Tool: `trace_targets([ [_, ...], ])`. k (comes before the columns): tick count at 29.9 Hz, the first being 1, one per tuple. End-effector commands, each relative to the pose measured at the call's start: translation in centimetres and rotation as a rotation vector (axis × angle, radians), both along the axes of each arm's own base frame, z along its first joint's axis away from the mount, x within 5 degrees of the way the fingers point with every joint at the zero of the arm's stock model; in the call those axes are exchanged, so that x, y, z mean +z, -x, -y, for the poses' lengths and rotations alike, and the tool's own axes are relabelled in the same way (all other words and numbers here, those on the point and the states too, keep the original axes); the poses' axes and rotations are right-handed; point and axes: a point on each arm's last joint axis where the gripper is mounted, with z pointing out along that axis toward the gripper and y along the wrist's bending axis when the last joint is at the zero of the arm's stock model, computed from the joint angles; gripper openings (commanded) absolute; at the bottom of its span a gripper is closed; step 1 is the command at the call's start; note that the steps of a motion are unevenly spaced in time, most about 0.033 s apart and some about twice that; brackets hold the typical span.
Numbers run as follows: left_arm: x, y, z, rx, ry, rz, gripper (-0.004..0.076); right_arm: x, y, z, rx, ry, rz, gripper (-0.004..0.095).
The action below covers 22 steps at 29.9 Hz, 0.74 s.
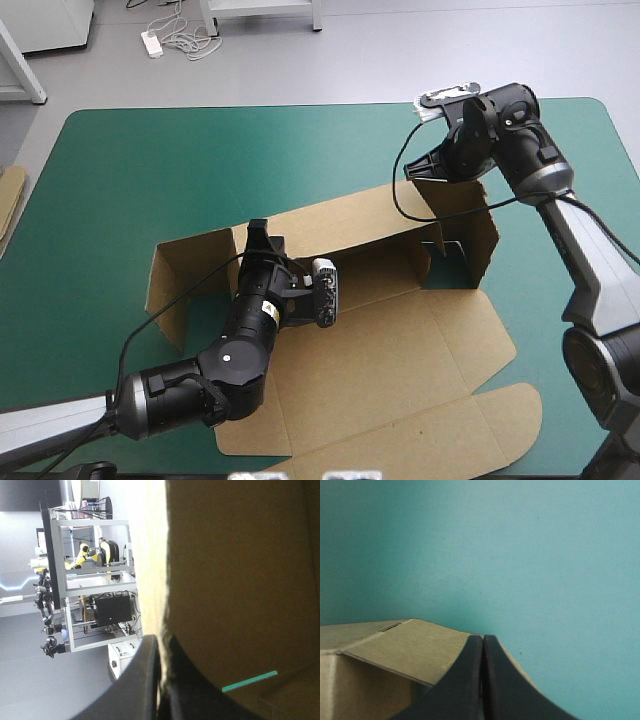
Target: Fold the box
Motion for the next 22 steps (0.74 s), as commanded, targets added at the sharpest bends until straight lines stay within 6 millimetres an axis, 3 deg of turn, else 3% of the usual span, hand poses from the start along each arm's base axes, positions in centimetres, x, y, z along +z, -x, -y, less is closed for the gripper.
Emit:
trace_targets([
  [1,1.4,0.1,-0.2,0.013,0.039,0.032,-0.0009,1.9,2.1,1.0,-0.009,0.0,0.025,-0.0019],
  [10,1.4,0.1,-0.2,0.013,0.039,0.032,-0.0009,0.9,2.5,1.0,-0.013,-0.001,-0.012,-0.0019],
  [22,1.4,0.1,-0.3,0.02,0.029,0.035,-0.0009,-0.5,5.2,1.9,-0.008,0.017,-0.08,-0.0019],
])
